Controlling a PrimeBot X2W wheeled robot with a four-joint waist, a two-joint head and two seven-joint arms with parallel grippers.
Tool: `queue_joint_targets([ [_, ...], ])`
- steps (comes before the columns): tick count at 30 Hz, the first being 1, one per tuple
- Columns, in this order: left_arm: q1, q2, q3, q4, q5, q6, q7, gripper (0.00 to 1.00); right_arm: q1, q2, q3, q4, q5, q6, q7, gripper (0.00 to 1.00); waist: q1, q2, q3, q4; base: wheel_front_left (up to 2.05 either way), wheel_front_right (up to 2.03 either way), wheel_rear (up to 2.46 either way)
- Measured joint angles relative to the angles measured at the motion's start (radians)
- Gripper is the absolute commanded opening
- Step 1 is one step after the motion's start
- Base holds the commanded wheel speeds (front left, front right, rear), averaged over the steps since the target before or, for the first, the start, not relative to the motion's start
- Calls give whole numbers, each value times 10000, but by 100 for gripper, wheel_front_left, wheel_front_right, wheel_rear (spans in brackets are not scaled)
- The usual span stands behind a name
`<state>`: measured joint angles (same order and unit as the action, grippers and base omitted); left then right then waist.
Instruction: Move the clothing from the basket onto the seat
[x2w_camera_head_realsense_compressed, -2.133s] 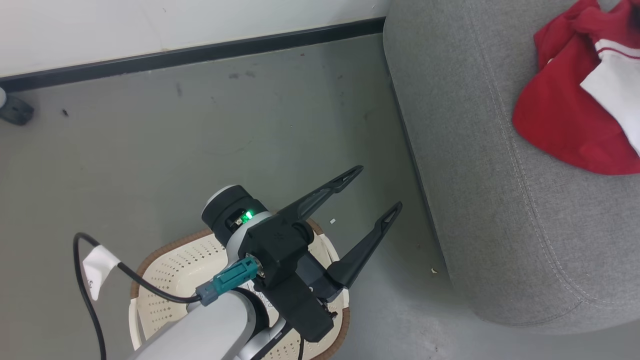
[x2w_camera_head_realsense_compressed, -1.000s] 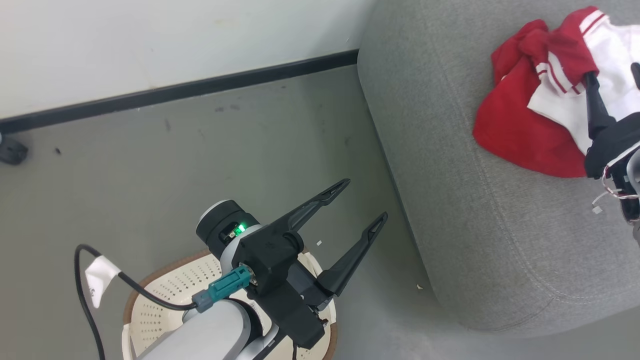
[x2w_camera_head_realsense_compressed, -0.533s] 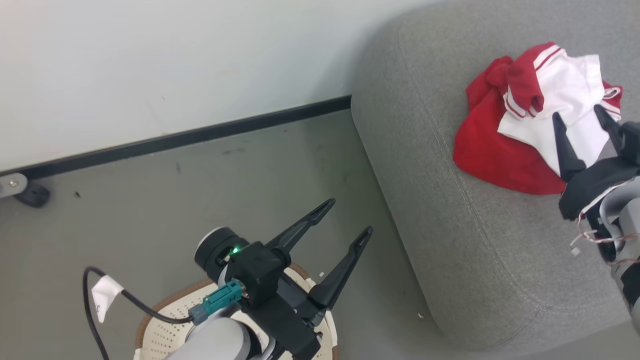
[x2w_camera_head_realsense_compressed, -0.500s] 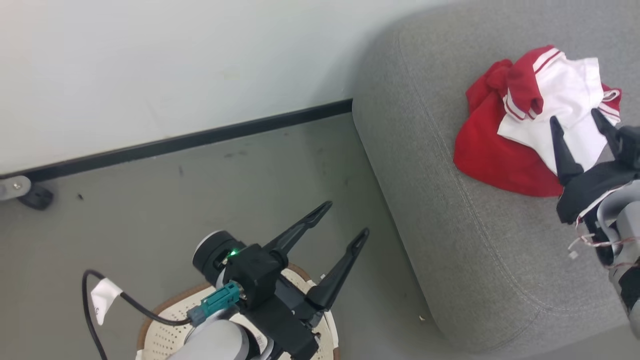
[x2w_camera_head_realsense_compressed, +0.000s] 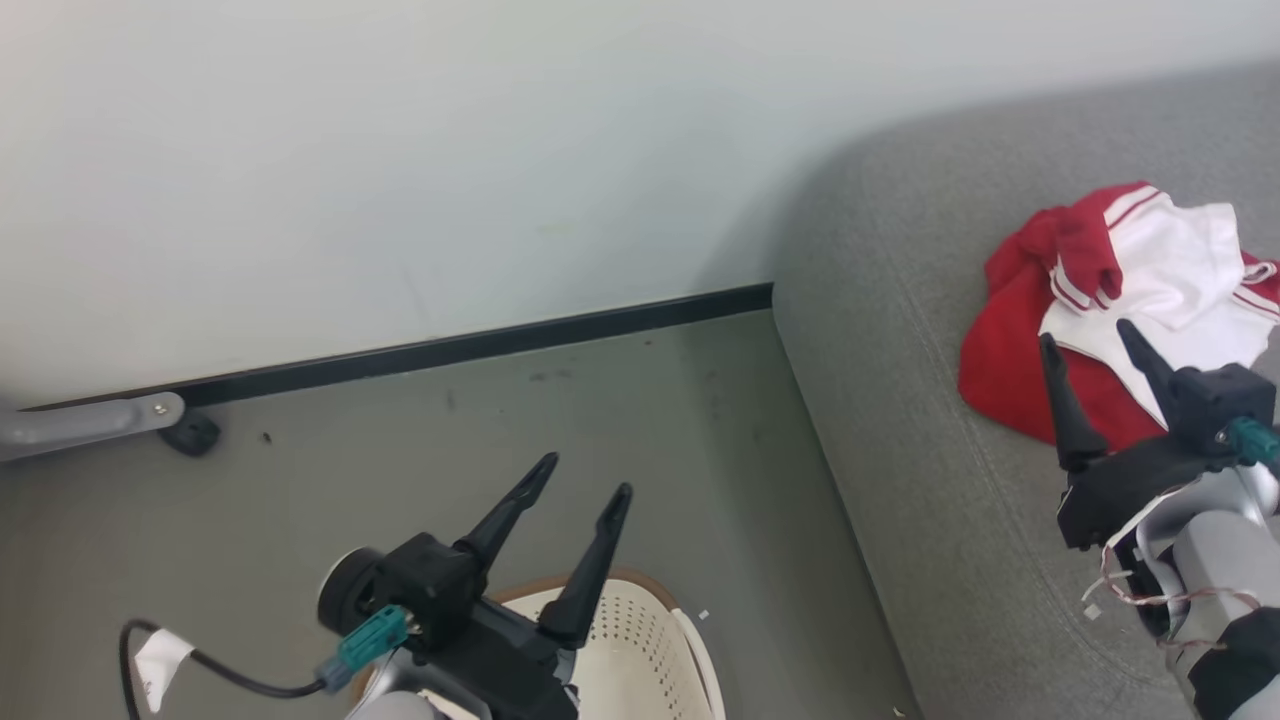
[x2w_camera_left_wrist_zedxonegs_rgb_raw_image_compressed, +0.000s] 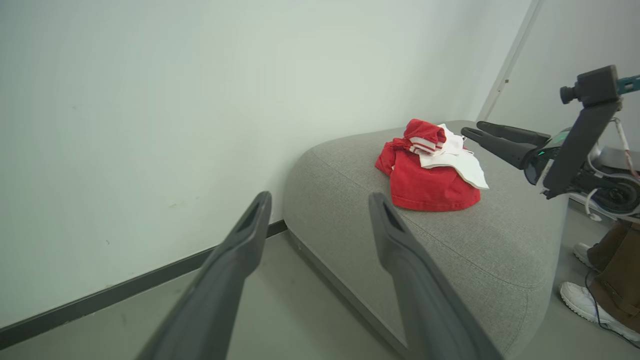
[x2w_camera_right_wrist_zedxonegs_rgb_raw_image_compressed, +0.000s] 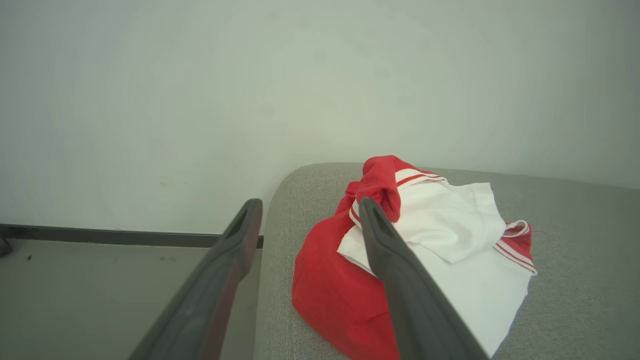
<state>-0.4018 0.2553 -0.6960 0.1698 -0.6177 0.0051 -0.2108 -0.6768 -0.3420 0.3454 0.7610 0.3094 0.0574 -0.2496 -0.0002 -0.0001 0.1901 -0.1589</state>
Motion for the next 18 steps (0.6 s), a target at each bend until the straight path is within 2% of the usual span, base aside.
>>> queue_joint_targets([
  [13,1216,610,1457,821,-443,834,-291,100,1894,591,-171,-1831,75,-533,0,100,1,0,-821,957,0,0,0],
  [18,1781,779,2050,1143,-441,1020,-334,100,2693,803,-130,-2541,52,-794,0,100,1,0,-1145,1232,0,0,0],
])
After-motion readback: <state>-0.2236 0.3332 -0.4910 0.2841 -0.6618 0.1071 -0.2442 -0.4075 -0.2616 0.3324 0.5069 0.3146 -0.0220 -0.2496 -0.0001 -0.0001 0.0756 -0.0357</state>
